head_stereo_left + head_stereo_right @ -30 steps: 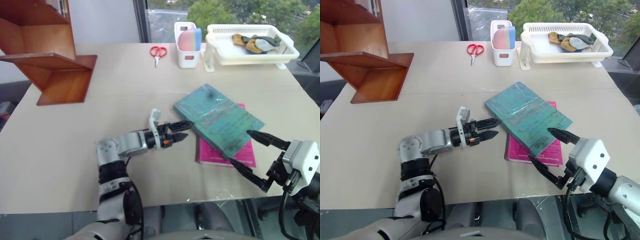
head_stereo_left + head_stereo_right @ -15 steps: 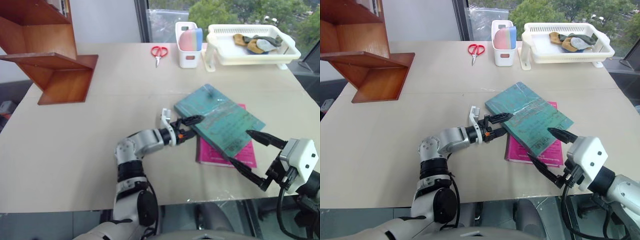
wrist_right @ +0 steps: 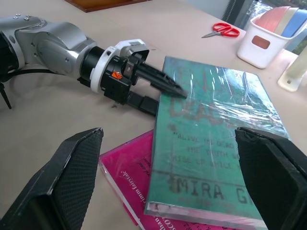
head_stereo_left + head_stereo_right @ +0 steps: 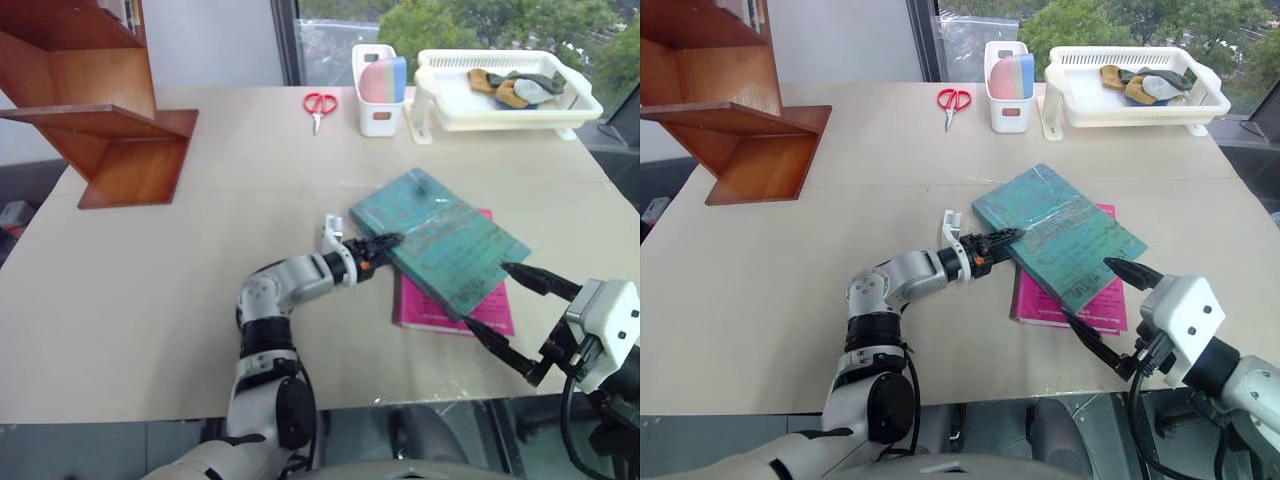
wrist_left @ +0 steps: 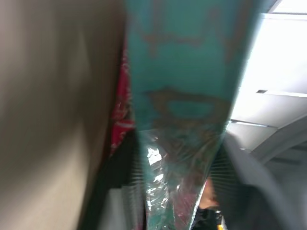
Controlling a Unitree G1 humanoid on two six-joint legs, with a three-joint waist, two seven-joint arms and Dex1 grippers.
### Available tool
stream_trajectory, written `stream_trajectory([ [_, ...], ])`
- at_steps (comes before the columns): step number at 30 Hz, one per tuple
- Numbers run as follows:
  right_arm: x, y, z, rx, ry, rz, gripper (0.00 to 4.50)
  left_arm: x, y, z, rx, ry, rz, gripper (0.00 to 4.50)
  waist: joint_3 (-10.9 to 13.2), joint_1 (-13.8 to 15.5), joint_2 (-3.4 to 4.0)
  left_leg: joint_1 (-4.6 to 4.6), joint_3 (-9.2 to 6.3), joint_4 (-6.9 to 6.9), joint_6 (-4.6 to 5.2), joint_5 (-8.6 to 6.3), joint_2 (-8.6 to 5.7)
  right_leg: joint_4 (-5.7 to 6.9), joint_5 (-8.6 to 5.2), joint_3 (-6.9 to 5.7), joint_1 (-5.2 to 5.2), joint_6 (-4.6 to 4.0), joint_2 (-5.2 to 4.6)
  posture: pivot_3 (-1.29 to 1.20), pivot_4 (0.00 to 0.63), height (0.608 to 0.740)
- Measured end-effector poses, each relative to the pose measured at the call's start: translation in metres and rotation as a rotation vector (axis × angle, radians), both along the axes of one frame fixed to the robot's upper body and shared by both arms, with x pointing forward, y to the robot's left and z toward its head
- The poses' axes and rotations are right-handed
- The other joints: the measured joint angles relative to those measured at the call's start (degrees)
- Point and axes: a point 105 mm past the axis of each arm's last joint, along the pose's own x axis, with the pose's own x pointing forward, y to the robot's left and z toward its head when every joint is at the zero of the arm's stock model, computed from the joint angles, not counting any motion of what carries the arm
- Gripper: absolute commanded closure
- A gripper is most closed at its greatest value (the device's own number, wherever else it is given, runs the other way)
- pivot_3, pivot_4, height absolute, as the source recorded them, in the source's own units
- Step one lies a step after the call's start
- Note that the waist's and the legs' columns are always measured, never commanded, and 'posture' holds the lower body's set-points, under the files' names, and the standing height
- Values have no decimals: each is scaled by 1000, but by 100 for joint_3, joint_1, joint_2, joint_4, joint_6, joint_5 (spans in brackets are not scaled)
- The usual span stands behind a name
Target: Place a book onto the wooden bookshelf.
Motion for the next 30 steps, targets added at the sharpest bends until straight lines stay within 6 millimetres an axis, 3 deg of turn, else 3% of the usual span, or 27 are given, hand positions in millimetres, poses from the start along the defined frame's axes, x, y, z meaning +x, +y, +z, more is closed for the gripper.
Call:
stream_trajectory([
  [9, 7, 8, 8, 9, -53, 30, 0, 7, 14, 4, -16, -27, 25, 3926, -3, -24, -3, 3, -1, 1, 0, 0, 1, 2, 0, 1, 0, -1, 3, 0, 150, 740],
  [13, 12, 10, 10, 14, -68, 45, 0, 16, 36, 10, -7, -81, 78, 3926, -2, -48, -4, 1, 0, -2, 0, 0, 3, 2, 0, 2, -2, -1, 4, 0, 150, 740],
  [16, 20, 12, 9, 26, -72, 58, 0, 31, 64, 33, 89, -239, 116, 3926, 7, -83, -21, -3, -6, -1, -1, 1, 4, 2, 1, -3, -5, -2, 8, 0, 150, 740],
  [20, 33, 20, 8, 56, -80, 114, 0, 46, 101, 95, 338, -632, 132, 3926, 11, -132, -25, -4, 5, -7, -2, 0, 3, -4, 1, 2, -7, -1, 4, 0, 150, 740],
  [24, 45, 24, 9, 79, -94, 153, 0, 48, 122, 131, 596, -981, 117, 3926, 12, -132, -18, -1, 11, -17, -3, 0, 4, -7, 0, 3, -8, -3, 1, 0, 150, 740],
  [26, 54, 28, 9, 90, -108, 186, 0, 48, 133, 143, 928, -1307, 51, 3926, 20, -132, -14, -2, 16, -29, -5, 1, 4, -11, 0, 5, -12, -5, 2, 0, 150, 740],
  [29, 62, 34, 8, 98, -113, 220, 0, 44, 136, 157, 1217, -1634, -44, 3926, 32, -100, -27, -11, 16, -31, -5, 0, 7, -21, 0, 2, -17, -6, 4, 0, 150, 740],
  [30, 67, 37, 9, 105, -120, 243, 0, 39, 135, 170, 1433, -1870, -153, 3926, 39, -75, -31, -18, 17, -28, -4, 0, 6, -20, 0, 2, -21, -5, 4, 0, 150, 740],
])
